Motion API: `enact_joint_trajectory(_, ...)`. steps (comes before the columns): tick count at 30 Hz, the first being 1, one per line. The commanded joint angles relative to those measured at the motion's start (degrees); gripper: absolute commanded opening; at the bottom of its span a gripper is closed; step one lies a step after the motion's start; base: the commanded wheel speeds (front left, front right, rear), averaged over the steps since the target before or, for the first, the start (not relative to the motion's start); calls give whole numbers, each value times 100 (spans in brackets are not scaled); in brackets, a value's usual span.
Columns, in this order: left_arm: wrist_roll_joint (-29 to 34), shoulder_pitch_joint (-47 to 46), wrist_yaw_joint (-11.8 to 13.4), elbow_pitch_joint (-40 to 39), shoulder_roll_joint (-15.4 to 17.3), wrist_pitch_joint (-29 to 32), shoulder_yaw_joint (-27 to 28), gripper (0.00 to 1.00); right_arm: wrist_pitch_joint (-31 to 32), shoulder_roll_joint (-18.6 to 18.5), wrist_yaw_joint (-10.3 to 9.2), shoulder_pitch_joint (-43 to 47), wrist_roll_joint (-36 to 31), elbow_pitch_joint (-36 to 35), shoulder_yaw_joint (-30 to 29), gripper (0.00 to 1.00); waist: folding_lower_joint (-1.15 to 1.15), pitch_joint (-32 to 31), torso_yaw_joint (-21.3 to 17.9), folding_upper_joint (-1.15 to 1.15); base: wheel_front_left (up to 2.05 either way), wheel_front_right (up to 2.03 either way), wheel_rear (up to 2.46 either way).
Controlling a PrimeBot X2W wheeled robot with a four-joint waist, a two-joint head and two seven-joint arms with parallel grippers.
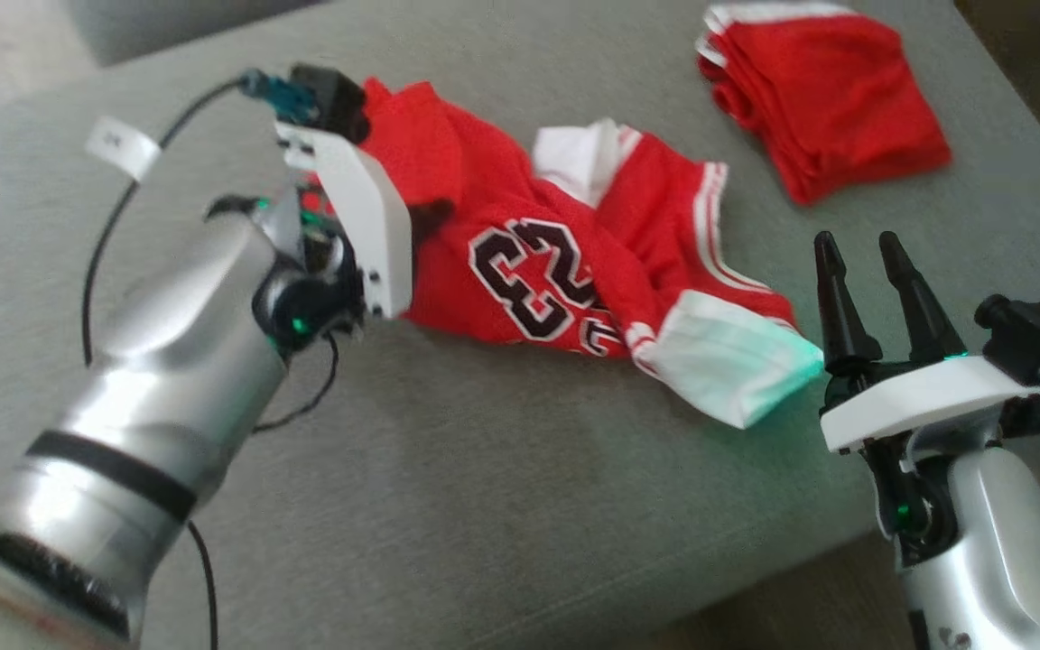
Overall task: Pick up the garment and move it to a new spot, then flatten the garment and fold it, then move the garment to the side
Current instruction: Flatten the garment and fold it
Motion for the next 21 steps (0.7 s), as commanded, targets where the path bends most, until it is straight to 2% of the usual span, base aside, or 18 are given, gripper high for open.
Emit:
enact_joint_trajectory(1,-138,-69,0,-296,294,-88,63,0,58,-85,42,22,-64,-275,88,100,0,-401,413,0,0,0,0)
enact_joint_trajectory(10,-761,980,0,-1440,1213,-421,-475,0,436,-132,42,441,-246,-586,-53,100,0,-934,973,0,0,0,0)
enact_joint_trajectory(14,-956,1565,0,-1565,1497,-492,-707,0,574,-133,42,591,-277,-699,-106,100,0,-1004,1116,0,0,0,0)
enact_joint_trajectory(15,-1044,1681,0,-1547,1509,-472,-742,42,604,-133,42,615,-284,-722,-115,100,0,-1012,1144,0,0,0,0)
enact_joint_trajectory(16,-1081,1737,0,-1539,1528,-466,-781,100,630,-133,42,629,-294,-746,-121,100,0,-1012,1167,0,0,0,0)
enact_joint_trajectory(21,-1143,1391,0,-1512,1635,-650,-619,100,696,-141,42,621,-332,-833,-146,100,0,-1002,1218,0,0,0,0)
